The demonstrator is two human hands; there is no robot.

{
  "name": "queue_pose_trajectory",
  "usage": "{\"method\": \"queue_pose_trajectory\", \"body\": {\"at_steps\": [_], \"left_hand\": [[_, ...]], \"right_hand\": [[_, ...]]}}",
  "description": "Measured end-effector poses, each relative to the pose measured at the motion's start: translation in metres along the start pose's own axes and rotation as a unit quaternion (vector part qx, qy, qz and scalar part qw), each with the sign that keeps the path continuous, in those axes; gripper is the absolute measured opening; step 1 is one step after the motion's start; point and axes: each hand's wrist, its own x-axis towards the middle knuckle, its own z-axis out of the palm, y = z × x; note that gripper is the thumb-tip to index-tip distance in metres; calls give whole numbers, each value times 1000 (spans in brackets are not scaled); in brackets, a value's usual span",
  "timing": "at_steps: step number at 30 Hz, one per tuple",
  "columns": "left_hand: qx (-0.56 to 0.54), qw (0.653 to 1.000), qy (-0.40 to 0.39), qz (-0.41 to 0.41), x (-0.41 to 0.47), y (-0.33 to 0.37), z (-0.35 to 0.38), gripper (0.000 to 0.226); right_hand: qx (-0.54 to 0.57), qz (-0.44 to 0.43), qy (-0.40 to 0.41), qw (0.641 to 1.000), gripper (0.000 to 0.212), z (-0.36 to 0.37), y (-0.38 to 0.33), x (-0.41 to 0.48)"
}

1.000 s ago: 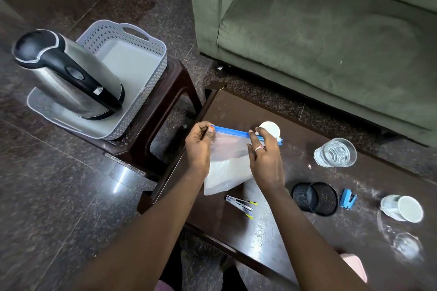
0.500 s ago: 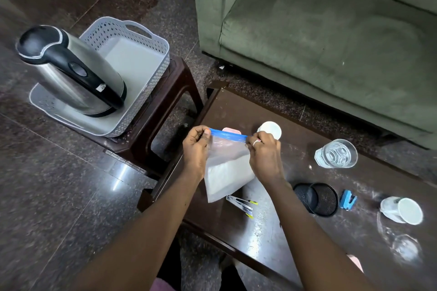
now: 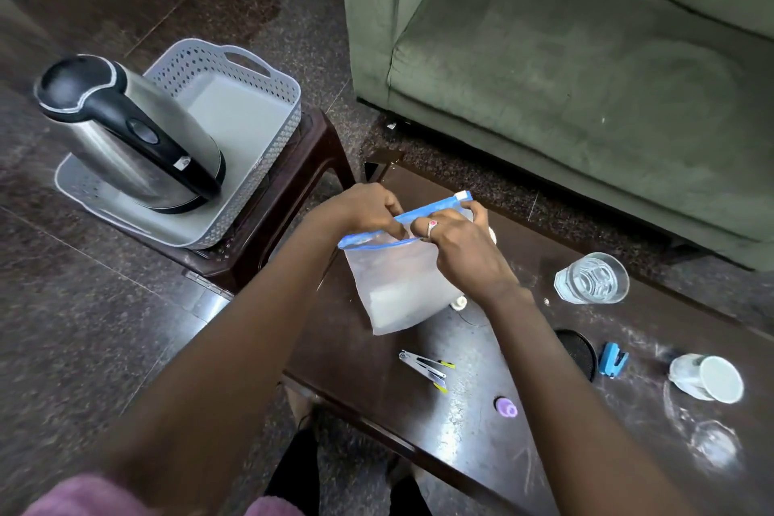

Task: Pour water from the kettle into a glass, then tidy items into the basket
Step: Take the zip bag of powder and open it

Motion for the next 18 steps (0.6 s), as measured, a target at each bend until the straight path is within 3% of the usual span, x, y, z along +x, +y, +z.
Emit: {"method": "queue_pose_trajectory", "body": {"at_steps": [4, 10, 14, 18], "left_hand": [[57, 997, 48, 6, 3, 8, -3, 29], [-49, 974, 222, 1, -5, 12, -4, 26], [-62, 969, 229, 63, -7, 14, 0, 33], [-27, 970, 219, 105, -2, 5, 8, 37]], "right_hand": [[-42, -27, -59, 997, 44, -19, 4, 6], [-147, -49, -160, 975, 31, -43, 12, 4], [-220, -8, -148, 964, 28, -39, -3, 12], [-176, 59, -233, 955, 31, -22, -17, 17]]}}
